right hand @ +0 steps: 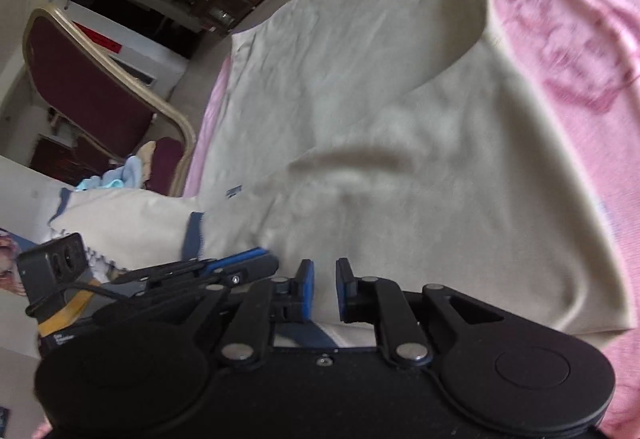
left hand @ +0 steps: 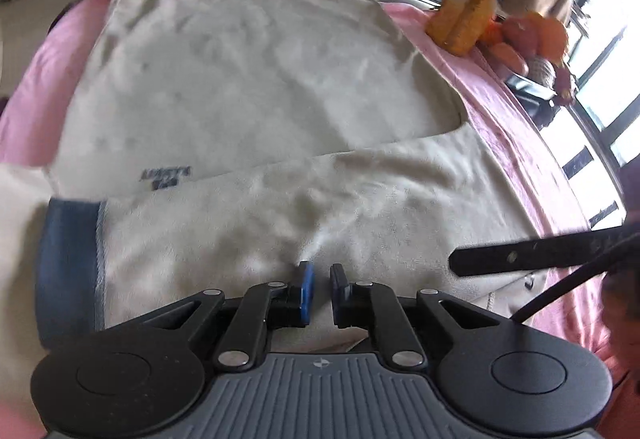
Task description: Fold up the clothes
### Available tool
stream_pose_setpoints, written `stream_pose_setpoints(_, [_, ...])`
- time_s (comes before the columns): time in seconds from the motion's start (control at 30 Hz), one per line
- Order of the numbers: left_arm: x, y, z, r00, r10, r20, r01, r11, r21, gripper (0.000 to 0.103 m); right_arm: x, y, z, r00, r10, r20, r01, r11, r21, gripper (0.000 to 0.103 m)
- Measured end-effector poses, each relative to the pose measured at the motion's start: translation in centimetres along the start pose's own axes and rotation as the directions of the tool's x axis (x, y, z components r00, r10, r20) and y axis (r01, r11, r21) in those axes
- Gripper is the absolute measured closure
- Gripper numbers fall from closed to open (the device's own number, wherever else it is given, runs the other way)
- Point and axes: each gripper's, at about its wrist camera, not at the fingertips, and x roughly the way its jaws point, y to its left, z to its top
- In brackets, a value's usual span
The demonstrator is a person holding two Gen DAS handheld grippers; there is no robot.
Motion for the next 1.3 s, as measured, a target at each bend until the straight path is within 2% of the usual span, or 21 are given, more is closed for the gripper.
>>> stream_pose_setpoints(0.07, [-0.3,0.0,-0.5,1.0,0.029,-0.01,-0.029,0.999,-0.026,0.091,0.6,0.3,-0.3,0.999,-0.049,-0.022,0.049,0.999,-0.021,0.09])
stream_pose_setpoints(0.1, [-0.7,0.3,-0.8,0.999,0.045,-0.014,-0.046,0.998,-0.043,0.091,0.6,0.2,-0.5,0.997,-0.077,-0.025,0.077,0.997,-0.03,0.099])
stream_pose_setpoints(0.13, [-1.1,0.7,-1.1,0.998,0.064,-0.018,-0.065,0.996,-0.06,0.091,0.2,0.0,-0.6,0.995,-0.095,-0.026,0.095,0.995,-0.022,0.101])
stream_pose_setpoints(0.17, [-1.8,1.2,-1.4,0.993,0.117,-0.017,-0.118,0.99,-0.076,0.092,-0.4,-0.4,-0.7,0.993,-0.119,-0.022,0.119,0.993,0.001,0.101])
stream_pose_setpoints(0.23, [-3.3,2.3,-2.0,0.974,0.224,-0.016,-0.224,0.969,-0.107,0.092,-2.4,-1.5,-1.1,0.982,-0.189,0.005,0.188,0.98,0.057,0.102])
stream_pose_setpoints(0.27, [-4.0,2.9,-2.2,0.958,0.287,-0.018,-0.287,0.95,-0.119,0.095,-3.4,-1.9,-1.3,0.974,-0.224,0.024,0.221,0.972,0.081,0.102])
stream_pose_setpoints(0.3, [-4.6,3.3,-2.4,0.944,0.33,-0.005,-0.328,0.937,-0.118,0.096,-4.3,-2.3,-1.4,0.962,-0.269,0.045,0.263,0.96,0.098,0.1])
stream_pose_setpoints(0.33, [-5.2,3.6,-2.6,0.929,0.369,0.009,-0.366,0.923,-0.119,0.095,-5.1,-2.4,-1.6,0.94,-0.335,0.072,0.328,0.94,0.096,0.101])
stream_pose_setpoints(0.37, [-5.7,4.0,-2.6,0.927,0.375,0.02,-0.369,0.92,-0.132,0.095,-5.9,-2.5,-1.7,0.917,-0.387,0.093,0.378,0.92,0.102,0.101])
stream_pose_setpoints(0.43, [-6.5,4.5,-2.4,0.939,0.34,0.053,-0.327,0.93,-0.17,0.095,-6.9,-2.6,-1.6,0.888,-0.44,0.134,0.423,0.896,0.134,0.097])
stream_pose_setpoints(0.5, [-6.8,4.2,-2.0,0.945,0.314,0.092,-0.296,0.94,-0.167,0.095,-7.5,-2.1,-1.2,0.862,-0.467,0.198,0.45,0.884,0.126,0.094])
stream_pose_setpoints(0.53, [-6.7,3.7,-1.6,0.945,0.306,0.113,-0.288,0.945,-0.154,0.095,-7.7,-1.8,-1.0,0.854,-0.467,0.231,0.45,0.884,0.124,0.094])
stream_pose_setpoints(0.63, [-5.9,2.3,-0.1,0.95,0.267,0.164,-0.252,0.962,-0.106,0.095,-7.8,-0.9,0.3,0.874,-0.358,0.33,0.342,0.934,0.109,0.093])
stream_pose_setpoints(0.7, [-4.9,1.4,0.7,0.959,0.226,0.169,-0.217,0.974,-0.069,0.095,-7.4,-0.4,1.4,0.882,-0.288,0.372,0.281,0.957,0.074,0.093])
stream_pose_setpoints(0.8, [-2.5,0.2,1.3,0.969,0.192,0.157,-0.193,0.981,-0.007,0.095,-5.1,-0.3,3.4,0.926,-0.148,0.348,0.141,0.989,0.046,0.093])
stream_pose_setpoints(0.93, [0.2,0.7,1.5,0.976,0.176,0.127,-0.174,0.984,-0.022,0.094,-0.8,-1.1,5.1,0.969,0.013,0.245,-0.029,0.998,0.06,0.092])
stream_pose_setpoints(1.07, [-0.5,3.0,1.4,0.963,0.218,0.155,-0.193,0.967,-0.163,0.091,2.0,-1.4,5.4,0.981,-0.019,0.195,0.007,0.998,0.059,0.091])
stream_pose_setpoints(1.13, [-1.5,4.9,0.9,0.942,0.291,0.169,-0.24,0.932,-0.272,0.093,1.8,-2.3,5.5,0.975,-0.053,0.217,0.034,0.996,0.088,0.101])
stream_pose_setpoints(1.2, [-2.3,6.7,0.5,0.921,0.35,0.17,-0.268,0.887,-0.376,0.092,0.8,-3.6,5.7,0.958,-0.096,0.27,0.06,0.988,0.141,0.101])
stream_pose_setpoints(1.27, [-3.0,7.8,0.3,0.91,0.375,0.178,-0.27,0.86,-0.432,0.092,-1.0,-5.2,5.8,0.916,-0.186,0.356,0.108,0.968,0.228,0.102])
stream_pose_setpoints(1.3, [-3.5,7.8,0.2,0.894,0.412,0.175,-0.304,0.846,-0.438,0.093,-1.9,-5.8,5.6,0.89,-0.234,0.391,0.132,0.954,0.269,0.102])
